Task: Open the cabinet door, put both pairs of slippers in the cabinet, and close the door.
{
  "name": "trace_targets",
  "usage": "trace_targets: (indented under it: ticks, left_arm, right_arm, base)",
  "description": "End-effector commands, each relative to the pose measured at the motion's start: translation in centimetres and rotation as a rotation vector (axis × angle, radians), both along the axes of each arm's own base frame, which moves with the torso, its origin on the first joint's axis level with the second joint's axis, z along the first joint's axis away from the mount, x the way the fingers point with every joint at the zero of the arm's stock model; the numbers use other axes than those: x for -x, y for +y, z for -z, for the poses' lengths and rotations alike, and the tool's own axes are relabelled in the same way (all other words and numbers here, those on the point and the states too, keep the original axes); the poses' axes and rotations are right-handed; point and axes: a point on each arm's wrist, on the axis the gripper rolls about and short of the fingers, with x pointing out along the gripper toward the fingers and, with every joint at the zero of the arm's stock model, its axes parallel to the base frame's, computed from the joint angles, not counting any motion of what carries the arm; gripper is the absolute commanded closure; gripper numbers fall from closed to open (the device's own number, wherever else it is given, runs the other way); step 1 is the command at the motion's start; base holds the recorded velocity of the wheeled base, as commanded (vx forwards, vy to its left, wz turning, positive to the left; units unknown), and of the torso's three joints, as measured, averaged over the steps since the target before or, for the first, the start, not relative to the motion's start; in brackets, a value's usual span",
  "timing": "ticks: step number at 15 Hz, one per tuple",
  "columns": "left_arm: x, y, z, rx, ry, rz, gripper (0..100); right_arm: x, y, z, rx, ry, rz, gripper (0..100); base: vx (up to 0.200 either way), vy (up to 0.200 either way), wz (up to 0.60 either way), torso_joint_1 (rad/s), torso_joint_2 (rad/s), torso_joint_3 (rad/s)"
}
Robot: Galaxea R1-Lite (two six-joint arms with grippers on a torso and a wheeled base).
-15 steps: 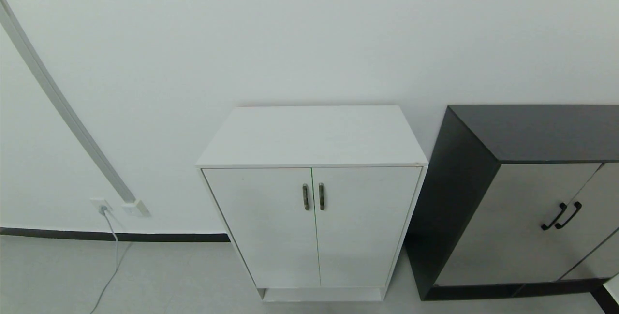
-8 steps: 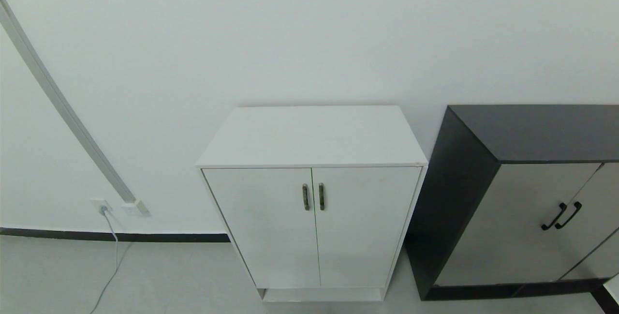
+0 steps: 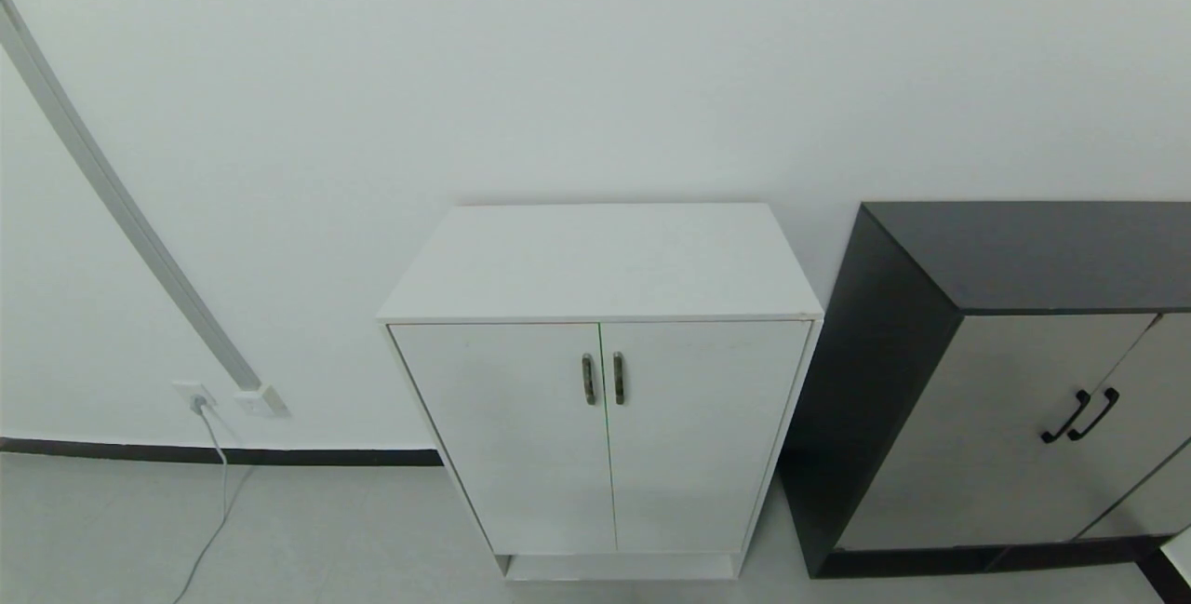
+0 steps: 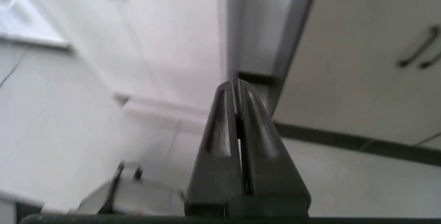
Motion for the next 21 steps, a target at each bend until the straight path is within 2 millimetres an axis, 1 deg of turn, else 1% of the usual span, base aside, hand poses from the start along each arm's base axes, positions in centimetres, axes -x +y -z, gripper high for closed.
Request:
trace_targets:
  ticks: [1,7,10,21]
  left_arm:
    - [-0.01,0.00,0.00,0.002,0.001,-0.001,100]
    - [-0.02,0.00,0.00,0.002,0.003,-0.001,100]
    - [-0.01,0.00,0.00,0.003,0.001,-0.001,100]
    - [-0.01,0.00,0.00,-0.006,0.001,-0.001,100]
  right_arm:
    - [0.78,0.00,0.10,-0.009,-0.100,0.066,100]
    - [1.60,0.07,0.27,-0.030,-0.209,0.139,100]
    - [1.60,-0.09,0.21,-0.108,-0.210,0.215,100]
    - [1.60,-0.10,0.21,-0.105,-0.211,0.219,100]
  base:
    - [0.000,0.000,0.00,0.000,0.00,0.000]
    - [0.000,0.000,0.00,0.000,0.00,0.000]
    - [0.000,0.000,0.00,0.000,0.00,0.000]
    - [0.000,0.000,0.00,0.000,0.00,0.000]
